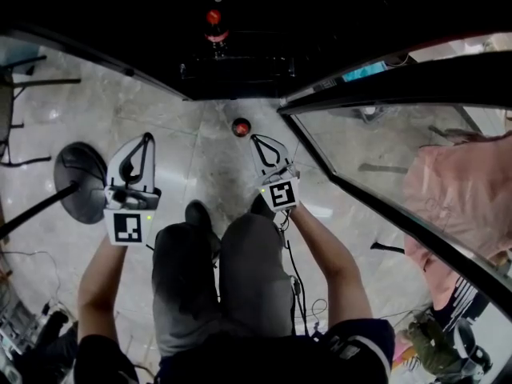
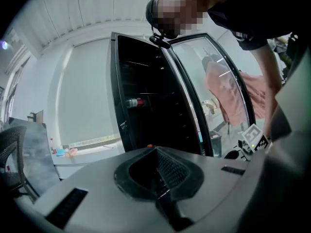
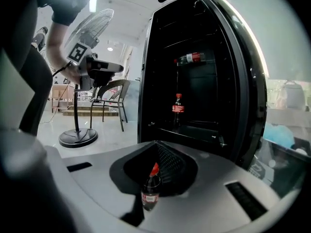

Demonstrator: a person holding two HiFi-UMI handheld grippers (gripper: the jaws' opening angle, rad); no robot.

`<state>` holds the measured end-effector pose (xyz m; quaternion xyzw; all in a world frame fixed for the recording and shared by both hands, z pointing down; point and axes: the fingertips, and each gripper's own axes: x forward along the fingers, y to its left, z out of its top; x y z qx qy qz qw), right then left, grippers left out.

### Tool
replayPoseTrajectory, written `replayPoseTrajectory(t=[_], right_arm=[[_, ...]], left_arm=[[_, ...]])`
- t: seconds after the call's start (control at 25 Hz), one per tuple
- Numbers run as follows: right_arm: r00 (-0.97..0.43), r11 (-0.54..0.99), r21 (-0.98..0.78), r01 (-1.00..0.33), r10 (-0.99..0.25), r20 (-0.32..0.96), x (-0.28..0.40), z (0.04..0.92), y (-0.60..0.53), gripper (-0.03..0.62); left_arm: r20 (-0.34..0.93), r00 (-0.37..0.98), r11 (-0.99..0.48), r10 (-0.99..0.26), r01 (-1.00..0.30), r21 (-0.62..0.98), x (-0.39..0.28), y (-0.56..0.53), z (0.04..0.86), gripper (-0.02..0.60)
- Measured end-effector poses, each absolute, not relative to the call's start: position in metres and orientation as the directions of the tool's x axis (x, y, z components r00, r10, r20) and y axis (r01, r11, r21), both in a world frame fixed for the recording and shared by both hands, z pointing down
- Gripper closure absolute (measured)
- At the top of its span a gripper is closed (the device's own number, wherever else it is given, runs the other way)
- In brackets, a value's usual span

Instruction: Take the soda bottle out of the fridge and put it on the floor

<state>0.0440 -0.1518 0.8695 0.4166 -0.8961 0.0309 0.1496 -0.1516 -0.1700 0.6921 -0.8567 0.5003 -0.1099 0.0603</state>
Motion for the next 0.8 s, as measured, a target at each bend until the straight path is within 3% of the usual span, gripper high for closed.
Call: replayPoseTrajectory(t=[0.8], right_arm=[[-0.626,0.655,0.049,-0.754,-0.739,0.248,0.05,0.662,-0.151,0.574]], left_arm=[[0.157,0.41,-0.433,-0.899,-0.886,-0.168,-0.134,-0.157,0.542,0.558]])
